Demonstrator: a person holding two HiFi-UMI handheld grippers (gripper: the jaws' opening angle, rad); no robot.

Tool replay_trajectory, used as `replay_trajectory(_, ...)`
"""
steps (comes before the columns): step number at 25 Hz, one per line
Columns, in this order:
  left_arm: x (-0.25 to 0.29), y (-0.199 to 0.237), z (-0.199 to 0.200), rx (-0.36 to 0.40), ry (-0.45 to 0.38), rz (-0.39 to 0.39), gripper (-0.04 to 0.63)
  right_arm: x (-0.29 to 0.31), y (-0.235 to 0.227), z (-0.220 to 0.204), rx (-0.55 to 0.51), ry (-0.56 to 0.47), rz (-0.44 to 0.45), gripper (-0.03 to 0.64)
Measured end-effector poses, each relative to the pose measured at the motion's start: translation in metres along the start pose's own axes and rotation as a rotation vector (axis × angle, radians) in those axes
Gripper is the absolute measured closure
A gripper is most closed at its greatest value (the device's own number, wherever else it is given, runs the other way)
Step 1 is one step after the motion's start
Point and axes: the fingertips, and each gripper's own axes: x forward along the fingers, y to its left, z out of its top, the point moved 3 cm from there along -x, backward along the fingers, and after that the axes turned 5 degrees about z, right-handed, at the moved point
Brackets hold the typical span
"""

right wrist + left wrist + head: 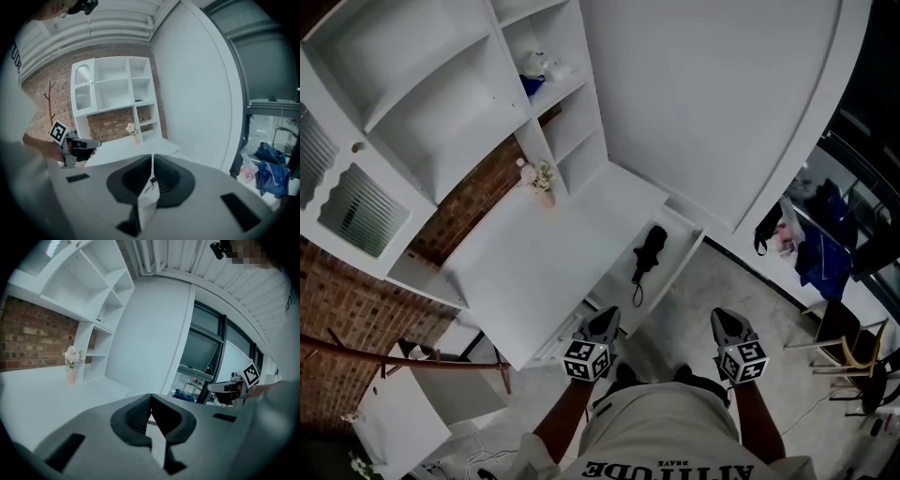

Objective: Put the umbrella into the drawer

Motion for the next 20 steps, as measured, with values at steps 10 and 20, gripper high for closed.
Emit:
replay_trajectory(10,-0.012,-0.045,0.032,0.053,-0.097,0.040,0.570,-0.035,-0.035,0.054,-0.082,-0.115,0.082,0.581)
replay_trajectory(20,-0.022,-0.060,0.046,0.054,-0.141,0.067,0.569,-0.046,-0.045,0.052,-0.085,-0.128,0.104,0.581)
